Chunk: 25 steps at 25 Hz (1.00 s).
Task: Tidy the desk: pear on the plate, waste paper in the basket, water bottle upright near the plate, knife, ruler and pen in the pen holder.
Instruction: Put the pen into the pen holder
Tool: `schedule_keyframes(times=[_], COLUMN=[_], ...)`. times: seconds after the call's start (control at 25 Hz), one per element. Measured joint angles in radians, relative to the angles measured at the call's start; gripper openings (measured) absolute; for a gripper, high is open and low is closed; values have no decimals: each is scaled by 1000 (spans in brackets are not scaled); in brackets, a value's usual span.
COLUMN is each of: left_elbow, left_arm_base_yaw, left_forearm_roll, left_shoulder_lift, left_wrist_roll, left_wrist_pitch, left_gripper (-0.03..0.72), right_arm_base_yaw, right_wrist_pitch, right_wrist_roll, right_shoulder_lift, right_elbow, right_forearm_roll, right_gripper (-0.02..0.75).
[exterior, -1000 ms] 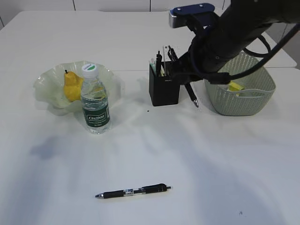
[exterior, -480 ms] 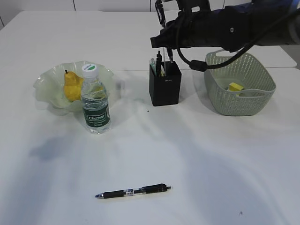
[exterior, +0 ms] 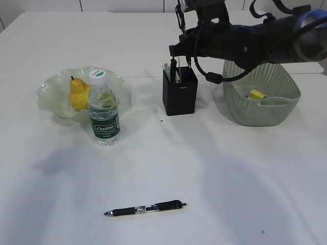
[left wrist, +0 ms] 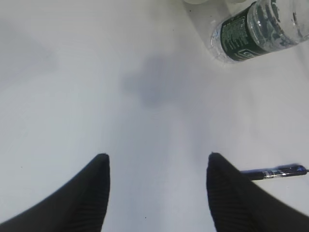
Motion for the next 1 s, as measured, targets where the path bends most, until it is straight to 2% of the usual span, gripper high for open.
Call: schedule_keyframes(times=[0.16, 0.56, 0.72, 0.88, 1.0], left_elbow=[0, 0, 0, 0, 0], left_arm_base_yaw=[0, 0, 0, 0, 0], left_forearm_roll=[0, 0, 0, 0, 0], left_shoulder_lift=[0, 0, 0, 0, 0], left_wrist_roll=[0, 0, 0, 0, 0], left_wrist_pitch=[-13, -14, -15, -17, -21], left_gripper=[447, 447, 447, 447, 447], right_arm_base_yaw=[-6, -6, -6, -6, -6], right_wrist_pitch=[-58, -96, -97, -97, -97], right_wrist_roll=[0, 0, 0, 10, 16], right_shoulder_lift=[47, 130, 139, 139, 139], right_elbow=[0, -1, -1, -1, -1], right_forearm_roll=[-1, -1, -1, -1, -1], right_gripper=[80, 83, 127, 208, 228])
